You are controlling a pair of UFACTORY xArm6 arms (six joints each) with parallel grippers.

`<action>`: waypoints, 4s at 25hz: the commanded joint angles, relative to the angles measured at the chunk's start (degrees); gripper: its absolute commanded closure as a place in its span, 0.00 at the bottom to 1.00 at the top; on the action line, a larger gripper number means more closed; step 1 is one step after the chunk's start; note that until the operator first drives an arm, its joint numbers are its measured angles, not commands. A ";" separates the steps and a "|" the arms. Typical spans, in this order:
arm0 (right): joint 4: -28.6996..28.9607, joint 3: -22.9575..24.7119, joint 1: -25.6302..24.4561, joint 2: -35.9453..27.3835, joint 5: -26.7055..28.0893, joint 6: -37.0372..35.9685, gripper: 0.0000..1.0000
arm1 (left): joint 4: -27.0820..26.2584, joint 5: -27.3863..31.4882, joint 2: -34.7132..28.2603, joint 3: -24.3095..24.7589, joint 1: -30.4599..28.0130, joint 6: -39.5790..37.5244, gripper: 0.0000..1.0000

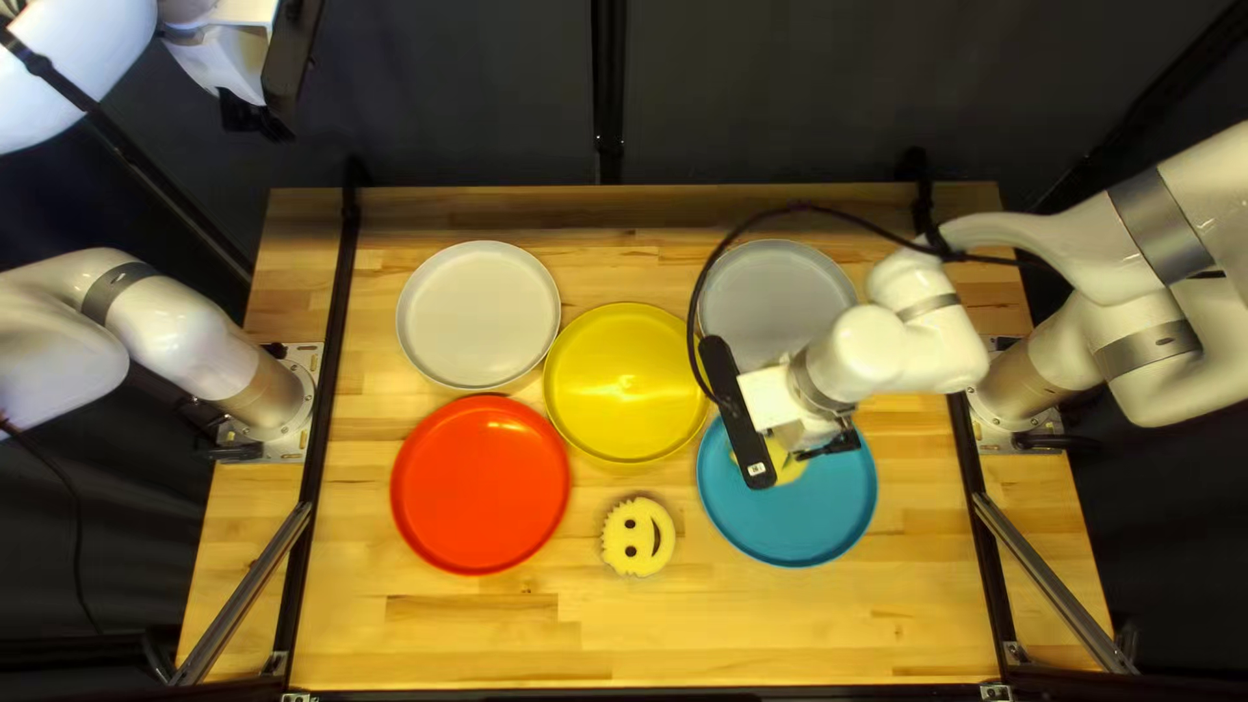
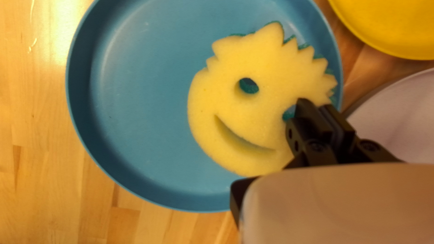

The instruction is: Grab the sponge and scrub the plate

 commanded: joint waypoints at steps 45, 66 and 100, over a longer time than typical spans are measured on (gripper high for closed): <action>1.77 -9.91 -2.25 13.38 3.88 0.16 1.00 | 0.00 0.00 0.00 0.00 0.00 0.00 0.00; 1.32 -7.47 10.00 11.79 5.17 10.62 1.00 | 0.00 0.00 0.00 0.00 0.00 0.00 0.00; -4.56 0.88 1.22 6.11 -3.63 4.38 1.00 | 0.00 0.00 0.00 0.00 0.00 0.00 0.00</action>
